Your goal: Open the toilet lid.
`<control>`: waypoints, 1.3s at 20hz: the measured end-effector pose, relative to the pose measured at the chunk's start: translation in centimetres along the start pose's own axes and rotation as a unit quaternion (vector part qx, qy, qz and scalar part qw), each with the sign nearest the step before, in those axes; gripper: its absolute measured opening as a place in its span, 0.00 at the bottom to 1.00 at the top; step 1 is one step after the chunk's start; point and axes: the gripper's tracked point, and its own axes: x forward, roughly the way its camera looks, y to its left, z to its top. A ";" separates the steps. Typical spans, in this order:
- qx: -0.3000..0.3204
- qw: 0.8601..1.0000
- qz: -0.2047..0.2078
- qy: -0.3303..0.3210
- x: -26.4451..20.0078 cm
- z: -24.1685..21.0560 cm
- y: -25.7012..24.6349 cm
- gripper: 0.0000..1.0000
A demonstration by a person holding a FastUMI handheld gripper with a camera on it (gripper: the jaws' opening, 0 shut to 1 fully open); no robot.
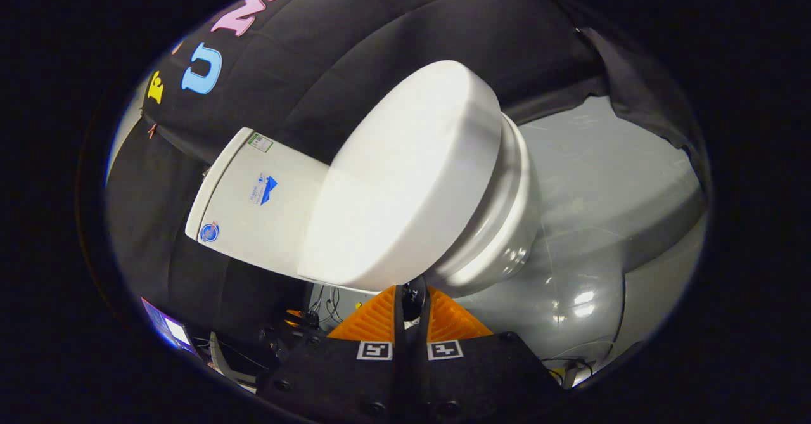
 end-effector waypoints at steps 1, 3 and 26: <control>-0.001 1.000 0.004 -0.005 -0.7 0.7 0.7 0.06; -0.026 0.999 0.013 -0.017 -2.0 1.6 4.3 0.05; -0.284 0.948 0.123 -0.078 -1.8 4.3 36.0 0.06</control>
